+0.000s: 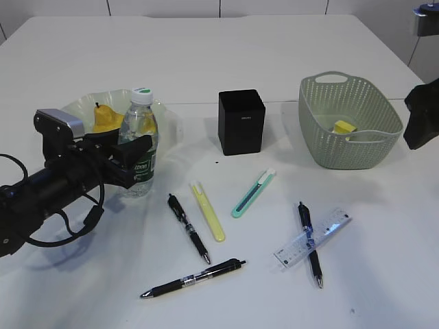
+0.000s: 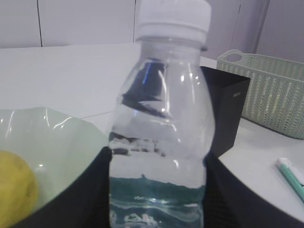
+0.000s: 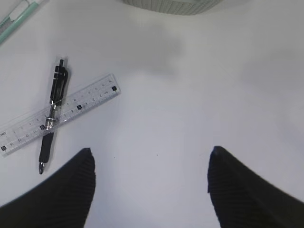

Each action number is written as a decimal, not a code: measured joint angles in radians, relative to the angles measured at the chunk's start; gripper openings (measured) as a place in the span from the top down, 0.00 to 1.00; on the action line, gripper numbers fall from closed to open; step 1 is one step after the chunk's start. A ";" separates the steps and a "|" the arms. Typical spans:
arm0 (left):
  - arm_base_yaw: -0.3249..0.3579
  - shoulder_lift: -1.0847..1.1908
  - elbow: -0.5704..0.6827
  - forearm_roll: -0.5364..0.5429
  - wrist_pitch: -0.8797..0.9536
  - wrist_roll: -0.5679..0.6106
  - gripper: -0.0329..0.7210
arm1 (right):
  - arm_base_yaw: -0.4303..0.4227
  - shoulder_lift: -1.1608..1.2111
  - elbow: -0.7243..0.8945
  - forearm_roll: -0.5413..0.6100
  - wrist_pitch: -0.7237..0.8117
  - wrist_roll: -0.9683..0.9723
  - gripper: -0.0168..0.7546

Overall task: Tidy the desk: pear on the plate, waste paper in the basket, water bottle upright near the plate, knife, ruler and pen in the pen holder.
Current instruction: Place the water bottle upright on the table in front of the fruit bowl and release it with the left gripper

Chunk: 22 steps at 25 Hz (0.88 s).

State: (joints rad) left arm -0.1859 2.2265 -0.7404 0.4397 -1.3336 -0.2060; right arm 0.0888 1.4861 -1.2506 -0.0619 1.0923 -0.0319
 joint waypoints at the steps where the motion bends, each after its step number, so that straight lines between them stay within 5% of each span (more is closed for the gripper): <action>1: 0.000 0.001 0.000 0.000 -0.002 0.000 0.53 | 0.000 0.000 0.000 0.000 -0.002 0.000 0.27; 22: 0.004 0.011 0.047 -0.013 0.000 0.000 0.33 | 0.000 0.000 0.000 -0.003 -0.004 0.000 0.27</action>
State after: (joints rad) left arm -0.1821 2.2379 -0.6935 0.4270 -1.3336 -0.2060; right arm 0.0888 1.4861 -1.2506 -0.0652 1.0884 -0.0319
